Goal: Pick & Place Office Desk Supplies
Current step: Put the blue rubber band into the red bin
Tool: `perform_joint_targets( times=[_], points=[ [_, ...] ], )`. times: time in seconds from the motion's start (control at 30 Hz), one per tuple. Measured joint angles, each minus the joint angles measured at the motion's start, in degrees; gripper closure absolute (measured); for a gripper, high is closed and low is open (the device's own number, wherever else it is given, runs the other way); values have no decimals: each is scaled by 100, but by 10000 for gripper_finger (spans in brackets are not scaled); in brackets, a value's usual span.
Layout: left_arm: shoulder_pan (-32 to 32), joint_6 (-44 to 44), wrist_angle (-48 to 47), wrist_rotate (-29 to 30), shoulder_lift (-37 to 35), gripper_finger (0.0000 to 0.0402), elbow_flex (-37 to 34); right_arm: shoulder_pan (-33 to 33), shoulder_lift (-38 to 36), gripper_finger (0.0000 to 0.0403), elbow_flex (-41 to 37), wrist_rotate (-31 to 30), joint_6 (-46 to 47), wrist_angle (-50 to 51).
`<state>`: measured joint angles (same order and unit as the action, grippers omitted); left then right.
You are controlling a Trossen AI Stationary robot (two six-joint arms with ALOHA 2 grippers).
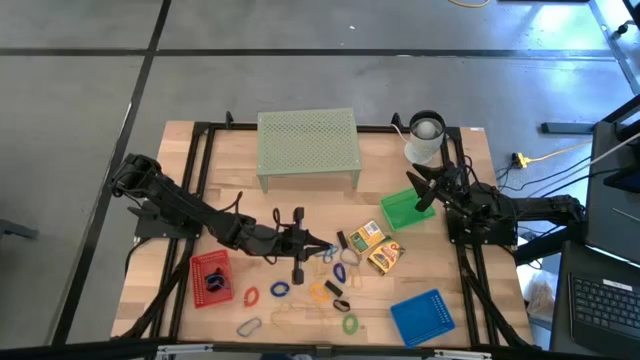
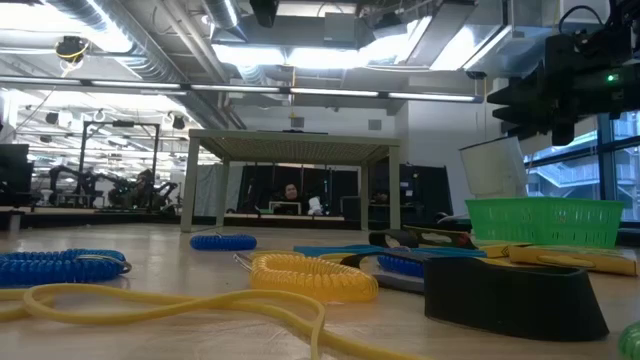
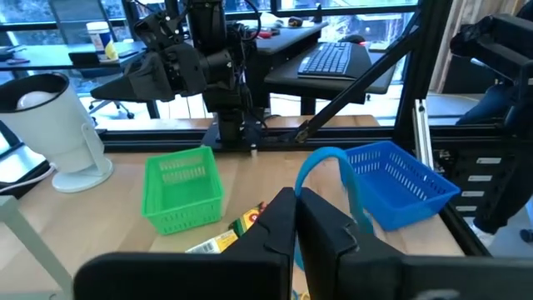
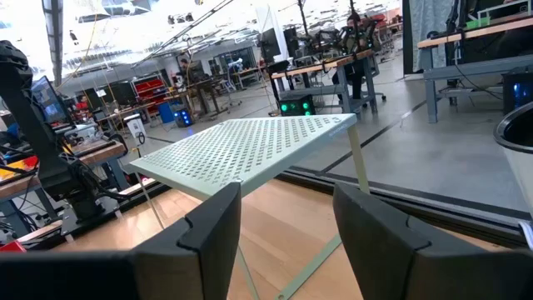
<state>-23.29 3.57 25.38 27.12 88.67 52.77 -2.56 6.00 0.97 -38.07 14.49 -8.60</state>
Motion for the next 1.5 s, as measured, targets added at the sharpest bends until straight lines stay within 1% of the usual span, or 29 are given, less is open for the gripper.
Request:
perform_joint_targets(
  times=[0.27, 0.4, 0.7, 0.87, 1.0, 1.13, 1.2, 1.27, 1.37, 1.5],
  points=[
    [13, 78, -247, 95, -1, 396, 0, 1, 0, 209, 0, 0, 0, 0],
    [7, 273, -724, 150, -1, 394, -2, 0, 0, 209, 0, -1, 1, -1],
    [-214, 1644, -2485, 150, -77, 395, -6, 0, 0, 209, 0, 0, 1, 0],
    [-463, 2662, -3540, 346, -333, 389, -7, 0, 0, 209, 0, -1, -1, 2],
    [-722, 3155, -4229, 552, -633, 389, -7, 1, -2, 209, 0, -1, 1, 1],
    [-1019, 3701, -4999, 570, -1083, 389, -6, 0, -2, 209, 0, -1, 0, 2],
    [-1168, 3941, -5407, 419, -1353, 390, -4, 0, 0, 209, 0, -1, 1, 2],
    [-1322, 4143, -5889, 130, -1653, 389, -4, 1, 0, 209, 0, -1, 1, 3],
    [-1523, 4607, -6519, -464, -2050, 389, -4, -1, 0, 209, 0, 1, 1, 2],
    [-1792, 5355, -7196, -1318, -2381, 391, -4, 0, -1, 209, 0, -1, 1, 4]
  ],
)
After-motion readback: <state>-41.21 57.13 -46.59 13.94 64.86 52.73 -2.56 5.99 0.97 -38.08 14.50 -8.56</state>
